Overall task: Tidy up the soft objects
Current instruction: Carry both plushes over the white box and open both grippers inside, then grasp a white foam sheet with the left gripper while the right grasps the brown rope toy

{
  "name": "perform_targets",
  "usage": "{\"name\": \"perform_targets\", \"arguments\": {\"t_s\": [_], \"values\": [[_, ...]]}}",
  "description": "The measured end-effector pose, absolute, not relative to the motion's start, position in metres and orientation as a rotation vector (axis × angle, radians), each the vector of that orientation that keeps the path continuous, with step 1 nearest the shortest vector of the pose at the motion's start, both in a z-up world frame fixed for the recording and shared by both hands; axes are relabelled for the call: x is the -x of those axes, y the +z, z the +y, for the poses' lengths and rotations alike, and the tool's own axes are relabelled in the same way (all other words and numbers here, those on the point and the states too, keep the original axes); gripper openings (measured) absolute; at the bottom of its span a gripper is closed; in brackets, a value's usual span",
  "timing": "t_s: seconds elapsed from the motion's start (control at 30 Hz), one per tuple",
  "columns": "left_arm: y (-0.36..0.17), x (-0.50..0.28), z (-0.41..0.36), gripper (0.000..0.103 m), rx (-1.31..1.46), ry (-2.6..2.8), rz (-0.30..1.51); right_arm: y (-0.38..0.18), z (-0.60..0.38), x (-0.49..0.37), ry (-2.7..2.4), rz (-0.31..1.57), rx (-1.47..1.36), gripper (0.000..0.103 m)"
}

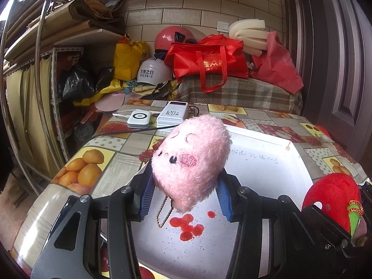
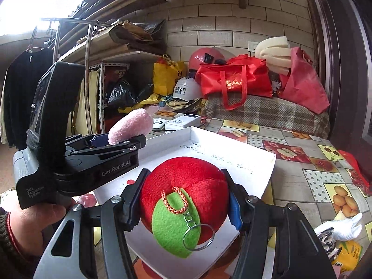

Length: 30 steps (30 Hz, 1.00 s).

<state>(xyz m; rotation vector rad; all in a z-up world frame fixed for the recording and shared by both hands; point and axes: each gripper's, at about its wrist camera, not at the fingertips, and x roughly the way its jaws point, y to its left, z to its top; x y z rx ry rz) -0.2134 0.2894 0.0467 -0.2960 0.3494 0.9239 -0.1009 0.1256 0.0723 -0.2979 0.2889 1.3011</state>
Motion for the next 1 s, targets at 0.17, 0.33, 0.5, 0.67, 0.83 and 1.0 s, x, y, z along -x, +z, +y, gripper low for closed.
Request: {"name": "perform_targets", "arguments": {"t_s": [0.17,0.33,0.5,0.67,0.83,1.0], "values": [[0.041,0.209,0.305,0.048,0.355,0.935,0.401,0.068,0.144,0.081,1.259,0.395,0.289,0.06],[0.042,0.194,0.295,0.049,0.269,0.945,0.437,0.064,0.155,0.08,1.239,0.441,0.328,0.062],[0.044,0.191,0.287,0.054,0.215,0.983,0.437,0.06,0.16,0.076,1.209,0.486,0.345,0.073],[0.045,0.196,0.284,0.088,0.206,1.054,0.418,0.06,0.155,0.067,1.19,0.516,0.3,0.088],[0.046,0.205,0.287,0.103,0.238,1.079,0.388,0.062,0.153,0.066,1.185,0.516,0.281,0.103],[0.048,0.211,0.28,0.103,0.222,1.088,0.342,0.067,0.15,0.074,1.18,0.461,0.287,0.103]]}}
